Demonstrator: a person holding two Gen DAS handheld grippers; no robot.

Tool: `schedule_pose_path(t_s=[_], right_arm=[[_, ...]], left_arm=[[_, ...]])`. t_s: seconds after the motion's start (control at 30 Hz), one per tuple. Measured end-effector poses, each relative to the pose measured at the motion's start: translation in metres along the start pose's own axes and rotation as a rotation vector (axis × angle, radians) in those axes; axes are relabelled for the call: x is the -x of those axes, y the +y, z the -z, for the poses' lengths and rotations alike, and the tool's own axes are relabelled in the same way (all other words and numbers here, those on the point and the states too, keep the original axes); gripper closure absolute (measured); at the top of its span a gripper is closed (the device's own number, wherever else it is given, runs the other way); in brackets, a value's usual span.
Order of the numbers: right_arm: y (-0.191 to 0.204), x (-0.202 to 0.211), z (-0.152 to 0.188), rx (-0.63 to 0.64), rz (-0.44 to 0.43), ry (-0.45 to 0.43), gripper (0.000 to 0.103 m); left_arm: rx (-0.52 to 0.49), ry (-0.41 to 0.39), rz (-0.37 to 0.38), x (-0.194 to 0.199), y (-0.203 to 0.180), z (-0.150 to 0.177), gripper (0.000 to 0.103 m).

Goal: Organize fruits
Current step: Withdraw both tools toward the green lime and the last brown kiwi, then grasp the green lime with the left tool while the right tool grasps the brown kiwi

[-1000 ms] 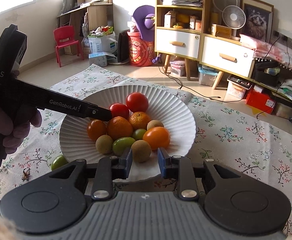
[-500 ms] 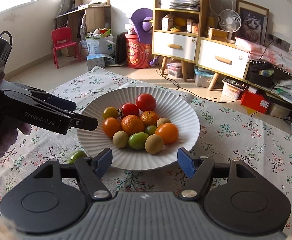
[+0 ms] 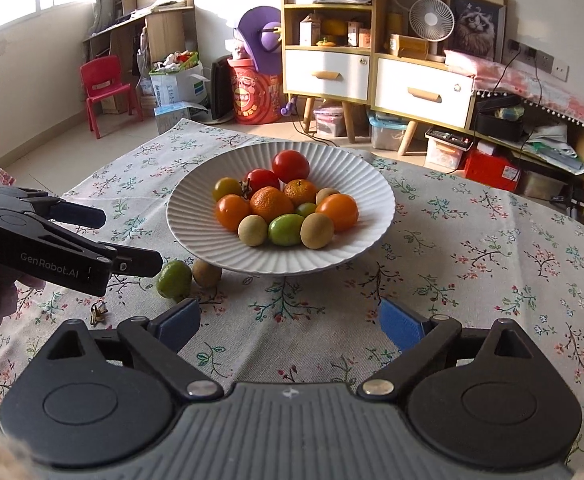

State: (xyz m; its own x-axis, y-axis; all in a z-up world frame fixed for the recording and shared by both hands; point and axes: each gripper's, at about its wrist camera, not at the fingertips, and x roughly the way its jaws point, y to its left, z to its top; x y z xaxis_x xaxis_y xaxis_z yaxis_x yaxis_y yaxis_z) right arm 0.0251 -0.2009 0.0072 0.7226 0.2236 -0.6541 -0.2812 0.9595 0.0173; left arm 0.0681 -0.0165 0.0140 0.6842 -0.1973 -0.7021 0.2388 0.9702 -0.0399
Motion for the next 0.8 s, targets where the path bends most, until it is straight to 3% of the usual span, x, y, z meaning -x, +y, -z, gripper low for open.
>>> schedule_pose_path(t_s=[0.2,0.37,0.43,0.67,0.73,0.8], right_arm=[[0.006,-0.006,0.011,0.008,0.023,0.038,0.003],[0.004,-0.009,0.015,0.006,0.027,0.046,0.001],[0.002,-0.011,0.017,-0.004,0.029,0.050,0.001],[-0.004,-0.019,0.020,-0.040,-0.002,0.033,0.001],[-0.005,-0.021,0.020,-0.047,-0.019,0.025,0.001],[-0.005,-0.023,0.020,-0.054,-0.025,0.019,0.001]], left_arm=[[-0.011,0.002,-0.037,-0.008,-0.005,0.016,0.006],[0.006,0.013,-0.005,-0.015,-0.005,0.020,0.011],[0.022,0.012,0.023,-0.016,-0.006,0.020,0.024],[0.053,-0.016,0.100,-0.016,-0.009,0.028,0.051],[0.052,-0.025,0.113,-0.016,-0.009,0.029,0.066],[0.058,-0.029,0.126,-0.016,-0.008,0.029,0.075]])
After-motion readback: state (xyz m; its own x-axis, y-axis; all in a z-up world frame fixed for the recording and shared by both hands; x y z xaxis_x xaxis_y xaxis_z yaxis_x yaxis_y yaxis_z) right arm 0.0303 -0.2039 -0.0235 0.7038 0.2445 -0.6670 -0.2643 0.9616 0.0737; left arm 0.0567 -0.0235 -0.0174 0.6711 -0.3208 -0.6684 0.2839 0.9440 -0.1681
